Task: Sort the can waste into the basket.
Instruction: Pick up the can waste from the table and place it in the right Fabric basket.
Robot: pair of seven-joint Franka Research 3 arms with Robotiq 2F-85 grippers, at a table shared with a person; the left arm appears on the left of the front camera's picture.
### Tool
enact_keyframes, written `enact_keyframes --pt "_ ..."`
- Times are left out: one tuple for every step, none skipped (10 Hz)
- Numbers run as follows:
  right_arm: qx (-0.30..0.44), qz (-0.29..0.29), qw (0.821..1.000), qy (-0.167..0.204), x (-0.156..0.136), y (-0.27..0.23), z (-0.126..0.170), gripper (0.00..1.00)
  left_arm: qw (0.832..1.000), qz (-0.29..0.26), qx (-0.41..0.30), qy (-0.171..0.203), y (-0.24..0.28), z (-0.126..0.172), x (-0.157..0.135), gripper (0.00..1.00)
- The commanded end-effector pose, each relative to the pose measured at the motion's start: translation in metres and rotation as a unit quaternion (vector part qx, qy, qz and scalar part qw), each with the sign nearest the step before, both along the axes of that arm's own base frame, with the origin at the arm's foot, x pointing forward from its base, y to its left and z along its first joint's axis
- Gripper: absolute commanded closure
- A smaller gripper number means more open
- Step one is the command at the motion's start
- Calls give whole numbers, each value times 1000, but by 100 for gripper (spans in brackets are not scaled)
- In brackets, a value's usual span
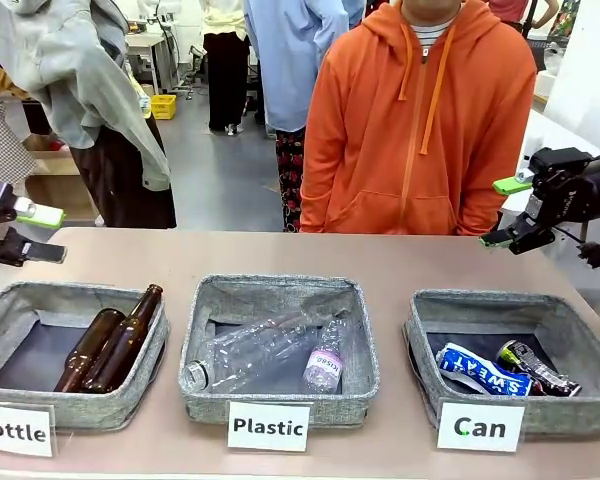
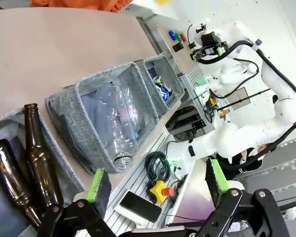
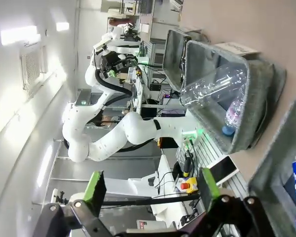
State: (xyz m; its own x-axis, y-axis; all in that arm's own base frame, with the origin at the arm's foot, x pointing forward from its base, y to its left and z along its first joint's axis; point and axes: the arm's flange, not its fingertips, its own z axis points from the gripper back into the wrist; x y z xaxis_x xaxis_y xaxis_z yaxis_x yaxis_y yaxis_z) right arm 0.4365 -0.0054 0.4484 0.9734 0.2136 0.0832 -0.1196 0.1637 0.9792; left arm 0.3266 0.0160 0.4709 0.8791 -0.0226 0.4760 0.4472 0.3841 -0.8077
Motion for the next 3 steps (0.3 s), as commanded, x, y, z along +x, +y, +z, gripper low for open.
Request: enact_keyframes --pt "6 -2 1000 -4 3 0 3 0 1000 -1 -1 3 2 1 -1 0" --pt "6 -2 1000 -4 3 0 3 0 1000 -1 -1 3 2 1 -1 0" --pt "6 -2 1000 -4 3 0 3 0 1000 -1 -1 3 2 1 -1 0"
